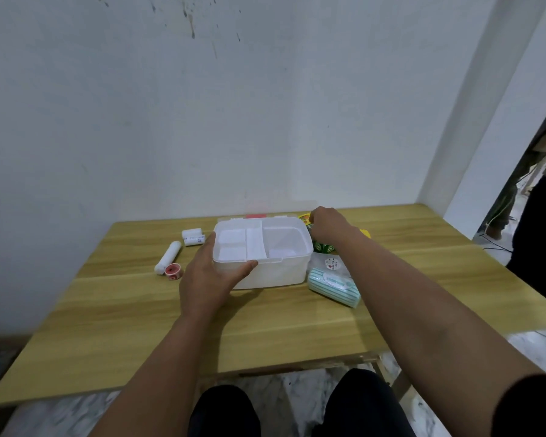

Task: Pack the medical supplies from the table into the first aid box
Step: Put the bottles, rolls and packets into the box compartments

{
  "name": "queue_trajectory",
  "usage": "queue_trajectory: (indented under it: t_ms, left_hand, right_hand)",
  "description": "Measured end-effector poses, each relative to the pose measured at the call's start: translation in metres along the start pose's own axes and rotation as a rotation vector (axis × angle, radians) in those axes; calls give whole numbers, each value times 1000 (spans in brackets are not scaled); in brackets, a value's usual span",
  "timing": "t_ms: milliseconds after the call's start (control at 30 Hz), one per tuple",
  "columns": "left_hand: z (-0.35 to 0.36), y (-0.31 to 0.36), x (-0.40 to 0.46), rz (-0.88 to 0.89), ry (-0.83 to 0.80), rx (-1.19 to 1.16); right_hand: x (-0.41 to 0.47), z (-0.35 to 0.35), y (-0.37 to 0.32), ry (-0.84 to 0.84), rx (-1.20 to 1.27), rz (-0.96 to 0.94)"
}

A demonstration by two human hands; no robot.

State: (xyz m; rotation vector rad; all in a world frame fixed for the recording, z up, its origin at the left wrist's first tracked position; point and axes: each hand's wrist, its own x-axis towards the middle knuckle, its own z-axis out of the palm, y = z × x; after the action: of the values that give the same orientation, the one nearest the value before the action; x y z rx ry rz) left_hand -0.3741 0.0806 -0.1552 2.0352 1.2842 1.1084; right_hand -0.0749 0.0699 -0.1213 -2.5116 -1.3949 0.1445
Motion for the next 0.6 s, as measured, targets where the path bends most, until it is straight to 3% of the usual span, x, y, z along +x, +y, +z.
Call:
queue_trajectory:
  t_ms: [433,600]
  left_hand:
    - [-6,4,0,32,-52,-51]
    - [-12,4,3,37,-118,1]
  right_hand:
    - [-5,-2,0,-13,4,77]
    - [-9,-46,-7,46,-17,58]
